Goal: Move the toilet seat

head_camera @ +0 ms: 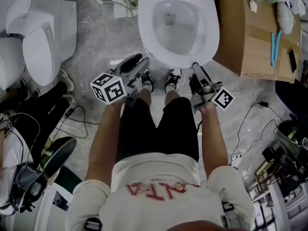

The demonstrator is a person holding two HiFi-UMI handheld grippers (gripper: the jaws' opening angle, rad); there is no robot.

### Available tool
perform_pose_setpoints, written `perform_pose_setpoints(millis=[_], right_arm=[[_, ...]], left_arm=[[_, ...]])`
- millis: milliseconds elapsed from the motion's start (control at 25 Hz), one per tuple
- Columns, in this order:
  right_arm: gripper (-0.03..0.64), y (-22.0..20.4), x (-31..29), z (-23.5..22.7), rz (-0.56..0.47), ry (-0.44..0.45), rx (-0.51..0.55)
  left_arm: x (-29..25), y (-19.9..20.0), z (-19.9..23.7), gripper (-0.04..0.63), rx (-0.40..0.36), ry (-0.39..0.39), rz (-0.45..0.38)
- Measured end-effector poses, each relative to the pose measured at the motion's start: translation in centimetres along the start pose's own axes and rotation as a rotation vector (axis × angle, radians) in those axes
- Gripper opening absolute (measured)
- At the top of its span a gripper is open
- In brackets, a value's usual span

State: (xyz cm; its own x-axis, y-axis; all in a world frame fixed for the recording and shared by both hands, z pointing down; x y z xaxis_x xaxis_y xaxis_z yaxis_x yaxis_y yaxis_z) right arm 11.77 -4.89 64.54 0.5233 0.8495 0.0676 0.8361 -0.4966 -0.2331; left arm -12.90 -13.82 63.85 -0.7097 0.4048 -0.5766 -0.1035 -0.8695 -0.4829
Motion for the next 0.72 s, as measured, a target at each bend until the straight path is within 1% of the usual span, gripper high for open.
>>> perform_pose_setpoints(millis=[160, 240, 400, 560, 720], right_arm=[[0.152, 1.6, -1.0, 1.7, -0.020, 0.015, 0.021], [0.152, 2.4, -1.7, 2.6, -0.035, 0.025, 0.037], [0.153, 3.9, -3.2, 4.6, -0.060, 0.033, 0.067], [0.153, 5.6, -4.5, 6.0, -0.106, 0.023, 0.071], [0.153, 6.9, -5.5, 6.5, -0.154, -0.015, 0.070]], left_arm=[[1.9, 2.0, -2.1, 0.117, -0.045, -0.048, -0.040], [2.8, 3.1, -2.9, 0.099, -0.057, -0.067, -0.068], [5.0, 5.4, -4.4, 0.048, -0.104, -0.085, -0.118], [6.6, 7.4, -6.2, 0.027, -0.163, -0.108, -0.145], [8.3, 9.8, -7.7, 0.014, -0.218, -0.112, -0.184]])
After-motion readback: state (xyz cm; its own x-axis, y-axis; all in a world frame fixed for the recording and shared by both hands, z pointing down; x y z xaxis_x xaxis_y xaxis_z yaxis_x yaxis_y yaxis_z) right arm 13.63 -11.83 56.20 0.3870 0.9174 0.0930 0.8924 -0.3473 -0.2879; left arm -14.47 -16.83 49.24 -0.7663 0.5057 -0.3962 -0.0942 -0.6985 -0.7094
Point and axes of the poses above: the fingertips, and each gripper's own axes: x backward along the fingers, z to its left, y out of its top, the point moved 5 cm from there along x, backward along the fingers, and after that the axes turned 15 degrees about y, right-handed, at the moved point
